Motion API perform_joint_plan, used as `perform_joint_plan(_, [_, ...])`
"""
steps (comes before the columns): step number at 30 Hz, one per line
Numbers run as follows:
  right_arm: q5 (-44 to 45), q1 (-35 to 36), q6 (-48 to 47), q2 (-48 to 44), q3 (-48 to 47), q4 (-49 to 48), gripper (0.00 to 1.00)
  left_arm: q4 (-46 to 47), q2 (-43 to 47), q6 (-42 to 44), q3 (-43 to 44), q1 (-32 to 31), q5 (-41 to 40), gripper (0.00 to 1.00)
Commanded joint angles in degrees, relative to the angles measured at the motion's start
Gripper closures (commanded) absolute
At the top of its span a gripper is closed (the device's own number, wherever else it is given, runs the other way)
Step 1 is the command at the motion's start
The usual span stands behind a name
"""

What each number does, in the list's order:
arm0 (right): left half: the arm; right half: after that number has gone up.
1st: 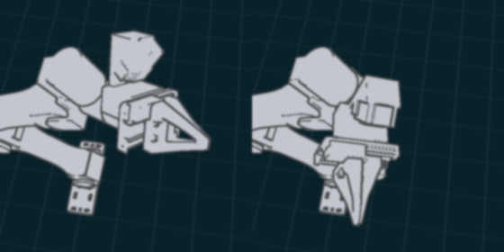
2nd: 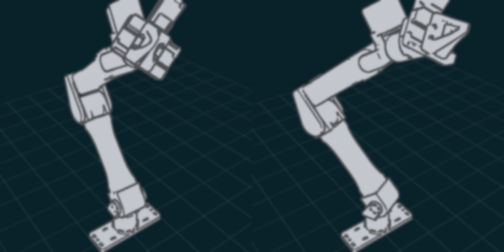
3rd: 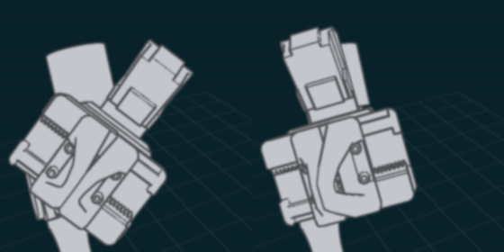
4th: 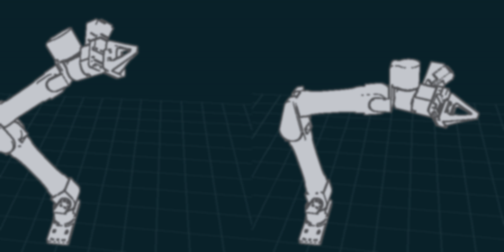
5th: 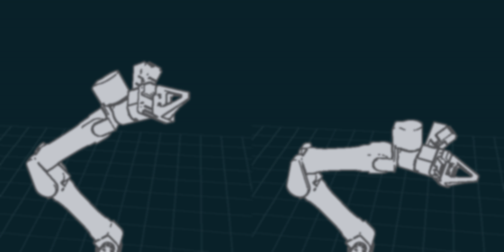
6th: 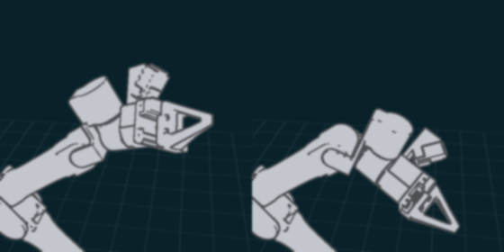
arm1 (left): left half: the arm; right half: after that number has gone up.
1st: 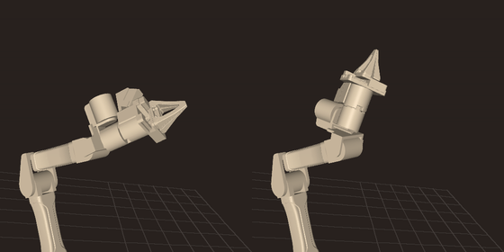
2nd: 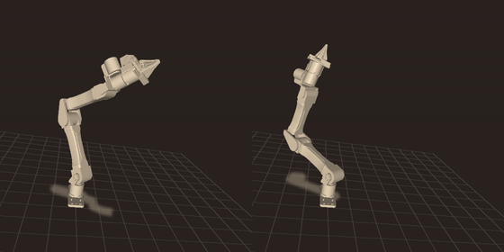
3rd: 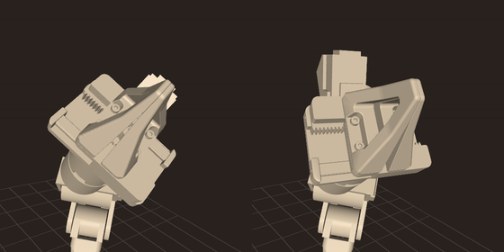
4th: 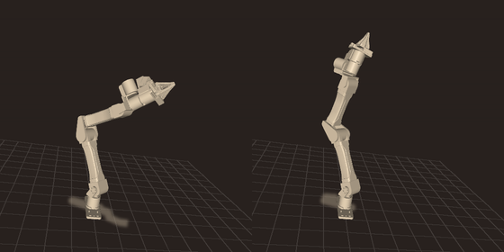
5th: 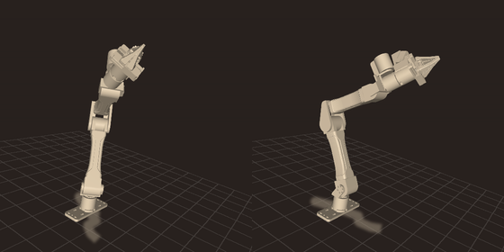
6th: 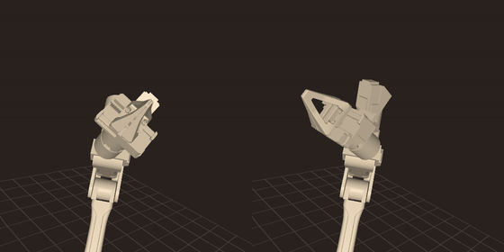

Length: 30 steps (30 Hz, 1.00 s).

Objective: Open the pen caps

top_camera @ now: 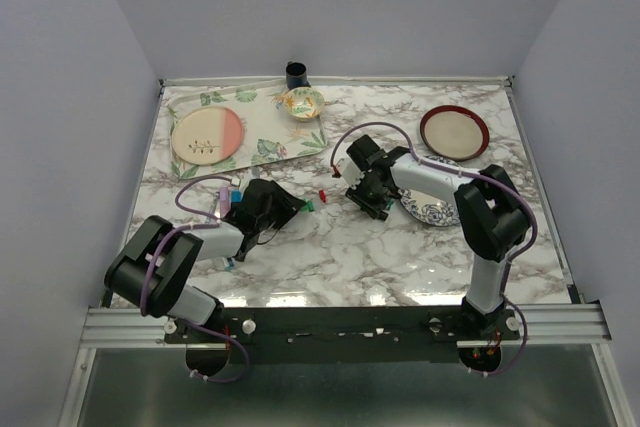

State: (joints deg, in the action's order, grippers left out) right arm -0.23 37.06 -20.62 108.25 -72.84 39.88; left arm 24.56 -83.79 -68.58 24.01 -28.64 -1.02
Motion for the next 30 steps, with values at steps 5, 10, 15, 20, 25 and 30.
perform_joint_plan(5, [1.46,-0.58,-1.0,-5.06,0.59,-0.94,0.53,-6.8,6.25,3.09,-0.37,-0.27,-4.25,0.4])
perform_joint_plan(10, [-2.31,-0.67,-2.05,-8.65,0.5,-0.24,0.51,-12.24,12.85,6.52,-0.19,-0.27,-7.5,0.34])
perform_joint_plan(15, [-9.34,-0.76,-4.07,-12.7,1.12,0.37,0.5,-20.92,22.06,9.86,-0.72,-0.27,-11.11,0.31])
perform_joint_plan(20, [-16.19,-0.76,-5.04,-16.31,1.82,0.03,0.48,-31.75,29.46,10.92,-0.19,-0.1,-18.47,0.31])
perform_joint_plan(25, [-18.31,-0.76,-5.39,-17.45,2.17,-0.15,0.48,-42.3,33.69,11.97,1.65,0.34,-22.62,0.31])
perform_joint_plan(30, [-20.33,-0.76,-5.75,-18.07,2.35,0.11,0.48,-50.38,36.14,10.13,2.01,0.34,-21.49,0.31])
